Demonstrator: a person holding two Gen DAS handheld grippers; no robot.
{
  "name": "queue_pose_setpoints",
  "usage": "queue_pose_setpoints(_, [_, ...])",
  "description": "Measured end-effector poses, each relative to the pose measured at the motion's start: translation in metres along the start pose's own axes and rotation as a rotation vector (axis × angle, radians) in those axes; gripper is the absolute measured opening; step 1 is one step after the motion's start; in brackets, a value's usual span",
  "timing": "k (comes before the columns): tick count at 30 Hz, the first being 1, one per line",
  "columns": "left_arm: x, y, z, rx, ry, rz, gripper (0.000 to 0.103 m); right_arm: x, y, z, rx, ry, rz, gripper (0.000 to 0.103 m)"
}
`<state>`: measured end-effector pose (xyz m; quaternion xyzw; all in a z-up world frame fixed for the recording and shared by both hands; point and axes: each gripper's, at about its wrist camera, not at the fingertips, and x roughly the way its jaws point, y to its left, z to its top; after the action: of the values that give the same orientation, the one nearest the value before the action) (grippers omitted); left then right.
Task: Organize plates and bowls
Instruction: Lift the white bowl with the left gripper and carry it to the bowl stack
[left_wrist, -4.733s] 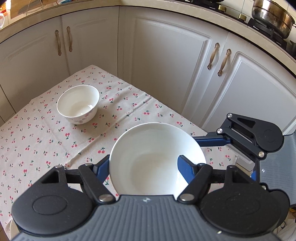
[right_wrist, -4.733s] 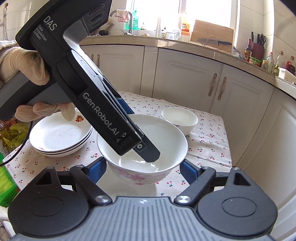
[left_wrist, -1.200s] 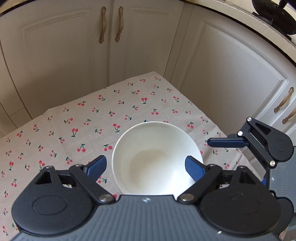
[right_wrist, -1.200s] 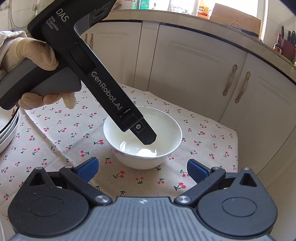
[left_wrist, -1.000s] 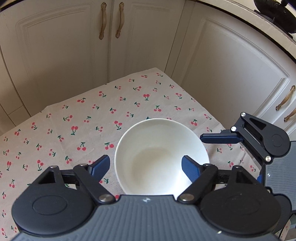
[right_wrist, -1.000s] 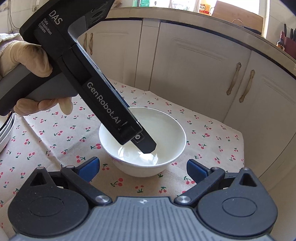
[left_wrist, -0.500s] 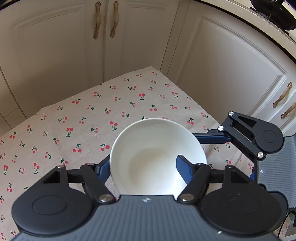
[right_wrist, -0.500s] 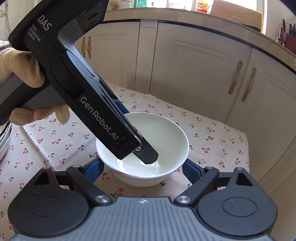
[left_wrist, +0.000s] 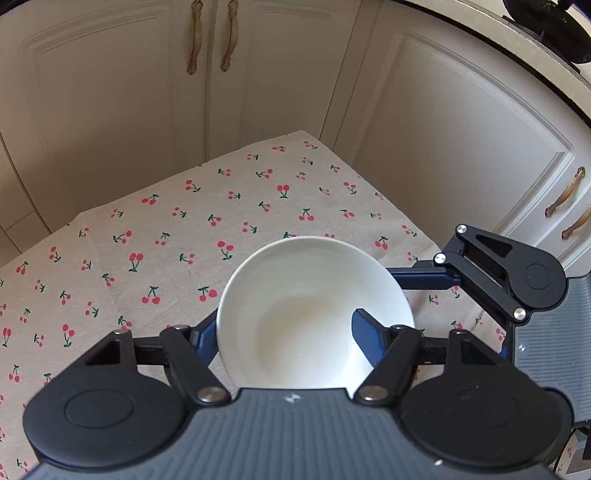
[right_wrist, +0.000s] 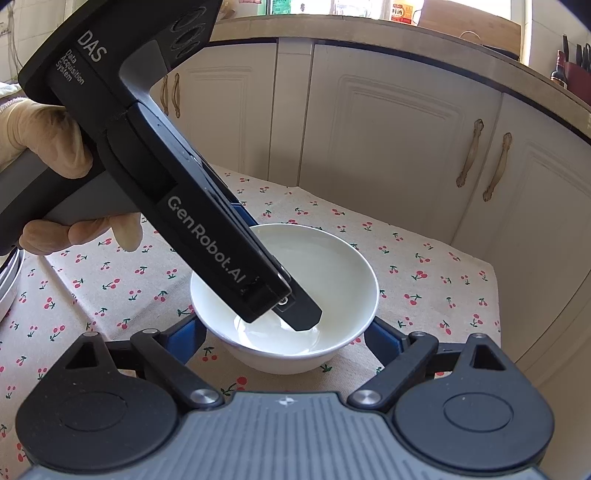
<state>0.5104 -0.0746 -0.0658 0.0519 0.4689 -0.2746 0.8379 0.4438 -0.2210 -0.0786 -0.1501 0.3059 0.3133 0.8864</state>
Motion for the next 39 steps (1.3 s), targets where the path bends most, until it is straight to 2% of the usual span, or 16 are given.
queue_pose_setpoints(9, [-0.005,-0.002,-0.001,-0.005,0.005,-0.012,0.072,-0.007,0.003,0.001,0.005,0.012,0.0,0.094])
queue_pose_setpoints(17, [-0.028,-0.017,-0.008,0.014,-0.007,-0.024,0.072,-0.027,0.012,0.0,0.018,0.027,-0.003,0.094])
queue_pose_setpoints(30, [-0.082,-0.055,-0.034,0.051,-0.033,-0.031,0.072,-0.09,0.049,0.0,0.049,0.035,-0.022,0.094])
queue_pose_setpoints(39, [-0.12,-0.084,-0.067,0.067,-0.047,-0.023,0.072,-0.131,0.082,-0.011,0.054,0.024,-0.031,0.094])
